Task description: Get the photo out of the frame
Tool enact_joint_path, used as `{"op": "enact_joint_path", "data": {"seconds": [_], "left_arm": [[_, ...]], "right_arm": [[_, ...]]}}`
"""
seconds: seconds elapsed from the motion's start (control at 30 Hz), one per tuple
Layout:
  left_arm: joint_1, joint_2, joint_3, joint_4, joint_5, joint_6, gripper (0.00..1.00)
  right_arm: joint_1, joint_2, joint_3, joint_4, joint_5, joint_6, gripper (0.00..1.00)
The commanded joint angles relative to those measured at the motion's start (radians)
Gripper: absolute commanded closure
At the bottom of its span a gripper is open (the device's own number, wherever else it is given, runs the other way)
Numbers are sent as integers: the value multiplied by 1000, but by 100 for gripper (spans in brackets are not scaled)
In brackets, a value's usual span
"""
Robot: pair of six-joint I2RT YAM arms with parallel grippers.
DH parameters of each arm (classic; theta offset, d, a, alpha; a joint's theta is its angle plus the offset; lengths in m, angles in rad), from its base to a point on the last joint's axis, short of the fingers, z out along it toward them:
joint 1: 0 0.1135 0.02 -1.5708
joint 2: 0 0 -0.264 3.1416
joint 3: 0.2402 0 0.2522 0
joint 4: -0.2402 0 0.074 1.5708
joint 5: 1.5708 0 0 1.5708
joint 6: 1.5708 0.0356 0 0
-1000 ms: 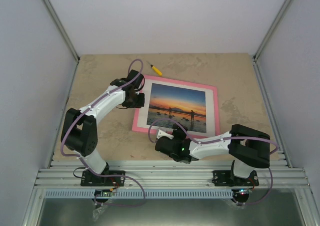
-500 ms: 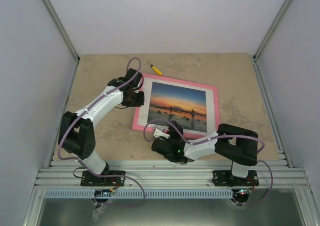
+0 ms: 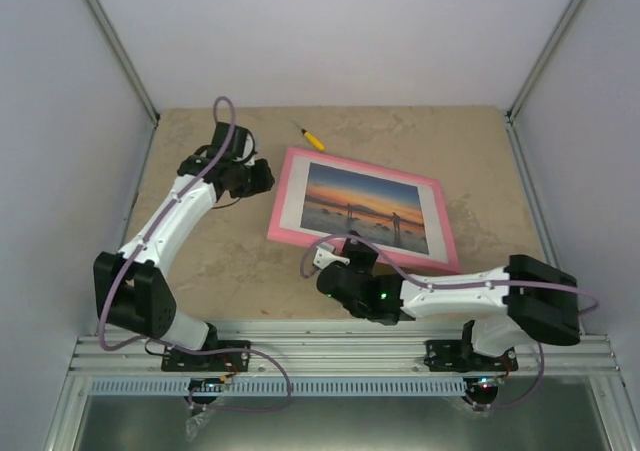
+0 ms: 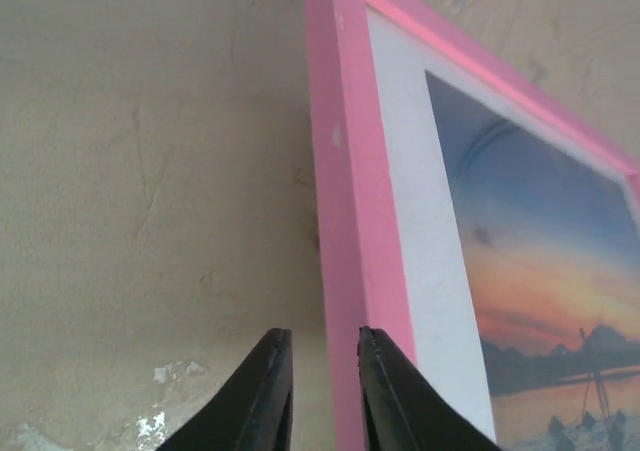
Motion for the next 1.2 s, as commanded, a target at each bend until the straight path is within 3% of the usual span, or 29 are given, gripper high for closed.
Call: {"op": "enact_joint_path", "data": {"seconds": [0.0,0.27,0.5,0.73,1.03,1.17], "left_arm": [[68,-78,17,53,138,-72,73],[174,-240,31,142,198,-201,43],[178,-345,-7,225,171,-284,25],[178,-402,-107,309,213,-353,16],[175,-394,-275,427,326,-465,12],[168,-398,-306,421,317,-452,9]], "right_arm": [[4,-140,58,101,-89,34,100],[-78,-306,168,52,-224,79,99],[-206,-396,248,84,-386,242,99],[-330,-486,228,158,-544,487,100],[-474,-581,93,194,-526,963,100],[-501,-574,58,126,-486,1211,100]]}}
